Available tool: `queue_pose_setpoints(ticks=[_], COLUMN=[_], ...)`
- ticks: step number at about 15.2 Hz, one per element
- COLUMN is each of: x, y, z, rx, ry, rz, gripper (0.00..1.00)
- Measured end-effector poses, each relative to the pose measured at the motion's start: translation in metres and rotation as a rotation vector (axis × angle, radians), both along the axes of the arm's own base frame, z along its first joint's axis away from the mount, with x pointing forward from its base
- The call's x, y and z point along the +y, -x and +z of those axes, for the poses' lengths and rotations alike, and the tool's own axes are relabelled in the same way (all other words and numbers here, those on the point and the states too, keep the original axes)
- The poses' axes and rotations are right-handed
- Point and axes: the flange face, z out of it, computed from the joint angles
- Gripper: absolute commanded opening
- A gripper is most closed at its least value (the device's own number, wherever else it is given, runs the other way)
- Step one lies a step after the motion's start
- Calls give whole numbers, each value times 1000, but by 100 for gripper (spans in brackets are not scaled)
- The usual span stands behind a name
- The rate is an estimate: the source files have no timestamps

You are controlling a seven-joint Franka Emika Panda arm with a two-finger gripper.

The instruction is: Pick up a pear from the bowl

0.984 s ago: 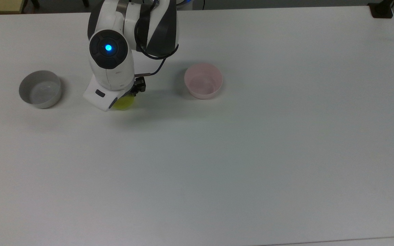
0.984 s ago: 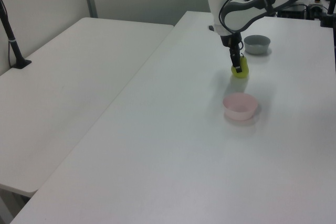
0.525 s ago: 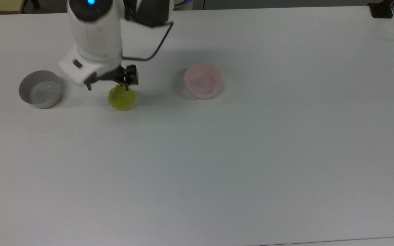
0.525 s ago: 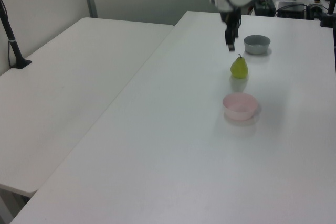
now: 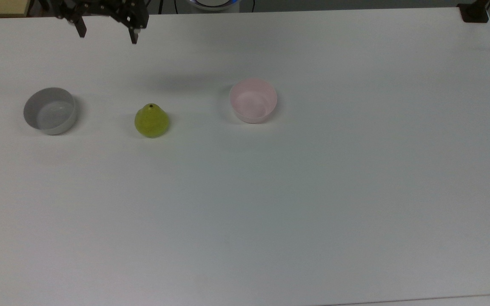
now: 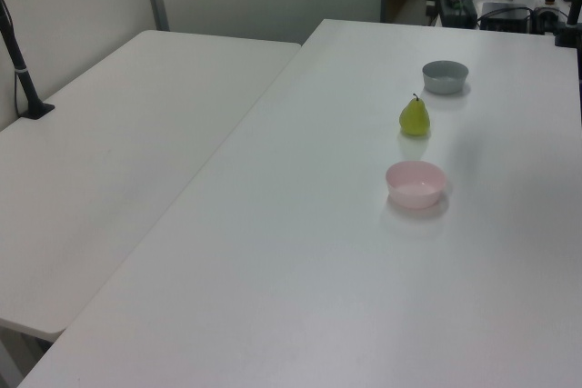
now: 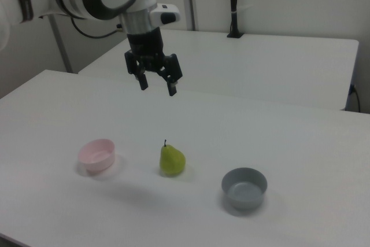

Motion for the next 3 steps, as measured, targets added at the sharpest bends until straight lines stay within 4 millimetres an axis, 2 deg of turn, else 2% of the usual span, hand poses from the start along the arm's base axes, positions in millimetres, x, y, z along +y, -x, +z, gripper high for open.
queue_pose_setpoints(ticks=[3], x=[4], y=[5], z=[1], rx=[16], ry=[-8], rz=[0], gripper=[100])
